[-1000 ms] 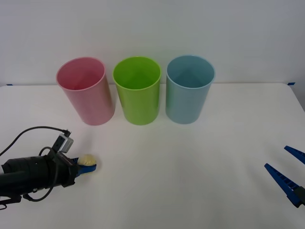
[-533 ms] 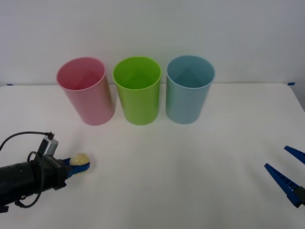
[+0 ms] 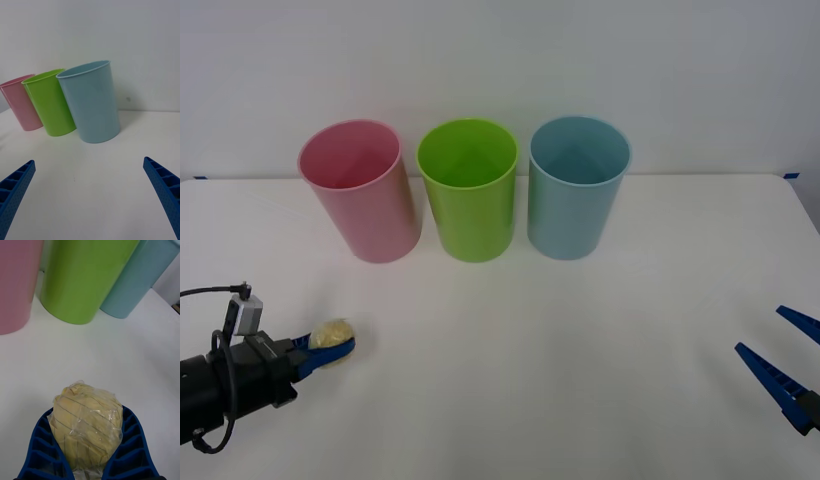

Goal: Put cans in the blue bin and PET bottles in the pink bin and trash in the green bin.

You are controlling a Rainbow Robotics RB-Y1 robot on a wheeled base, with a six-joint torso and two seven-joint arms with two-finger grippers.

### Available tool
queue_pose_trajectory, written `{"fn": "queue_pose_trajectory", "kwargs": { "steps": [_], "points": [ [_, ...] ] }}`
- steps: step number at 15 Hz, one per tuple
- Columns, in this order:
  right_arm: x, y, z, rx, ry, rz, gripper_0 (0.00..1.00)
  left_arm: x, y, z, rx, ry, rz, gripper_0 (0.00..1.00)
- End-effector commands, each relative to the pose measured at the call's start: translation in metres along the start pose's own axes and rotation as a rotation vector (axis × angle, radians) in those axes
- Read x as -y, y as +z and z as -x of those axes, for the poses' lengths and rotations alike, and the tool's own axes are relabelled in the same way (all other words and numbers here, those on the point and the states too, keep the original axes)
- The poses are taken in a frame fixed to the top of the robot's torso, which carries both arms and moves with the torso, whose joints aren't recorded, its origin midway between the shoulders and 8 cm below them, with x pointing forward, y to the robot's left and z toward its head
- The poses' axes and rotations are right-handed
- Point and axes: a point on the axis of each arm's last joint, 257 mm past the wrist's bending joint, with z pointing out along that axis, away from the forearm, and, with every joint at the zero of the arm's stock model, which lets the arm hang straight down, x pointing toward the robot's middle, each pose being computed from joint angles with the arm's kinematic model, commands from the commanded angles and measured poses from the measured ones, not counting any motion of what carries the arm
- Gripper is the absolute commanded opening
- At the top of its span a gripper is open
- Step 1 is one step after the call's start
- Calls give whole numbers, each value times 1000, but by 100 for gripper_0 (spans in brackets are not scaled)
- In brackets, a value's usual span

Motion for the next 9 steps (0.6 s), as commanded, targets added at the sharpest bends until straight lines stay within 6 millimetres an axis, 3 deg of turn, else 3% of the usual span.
{"fn": "queue_pose_trajectory", "kwargs": {
  "steps": [1, 6, 9],
  "points": [
    [0, 0, 0, 0, 0, 0, 100, 3, -17, 12, 49, 42, -11, 0],
    [0, 0, 0, 0, 0, 0, 100, 26, -41, 37, 129, 77, -59, 0],
    [0, 0, 0, 0, 0, 0, 100, 38, -44, 75, 222, 151, -53, 0]
  ]
}}
